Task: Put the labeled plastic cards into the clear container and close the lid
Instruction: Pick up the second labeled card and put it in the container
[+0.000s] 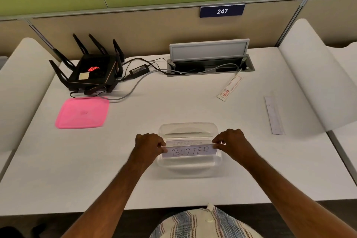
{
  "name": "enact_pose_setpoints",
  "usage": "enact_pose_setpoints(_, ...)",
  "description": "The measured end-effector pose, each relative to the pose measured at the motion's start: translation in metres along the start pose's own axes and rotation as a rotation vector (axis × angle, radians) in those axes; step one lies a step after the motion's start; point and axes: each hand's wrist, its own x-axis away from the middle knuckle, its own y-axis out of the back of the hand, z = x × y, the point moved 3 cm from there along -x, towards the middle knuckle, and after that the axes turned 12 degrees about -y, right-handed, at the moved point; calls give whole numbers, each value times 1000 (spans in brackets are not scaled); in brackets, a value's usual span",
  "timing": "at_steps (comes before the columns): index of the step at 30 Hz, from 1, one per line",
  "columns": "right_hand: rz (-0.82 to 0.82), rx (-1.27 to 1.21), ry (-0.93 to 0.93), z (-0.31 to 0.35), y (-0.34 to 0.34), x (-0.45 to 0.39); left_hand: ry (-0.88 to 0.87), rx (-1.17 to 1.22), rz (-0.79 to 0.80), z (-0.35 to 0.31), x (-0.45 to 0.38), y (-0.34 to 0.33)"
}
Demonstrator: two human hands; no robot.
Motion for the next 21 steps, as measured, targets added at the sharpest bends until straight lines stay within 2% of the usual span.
enact_pose_setpoints(5,-26,140,73,3,-3,3,-6,-23,11,1,-2,-2)
enact_pose_setpoints(9,-41,242,64,9,-3,7,-45,-164,81,-2,-5,-5)
enact_pose_setpoints(13,-55,276,32,12,-3,10,-93,-314,137,-6,-9,-7)
enact_pose_setpoints(21,-70,291,-6,19,-5,6,-120,-335,170,-1,-14,-18)
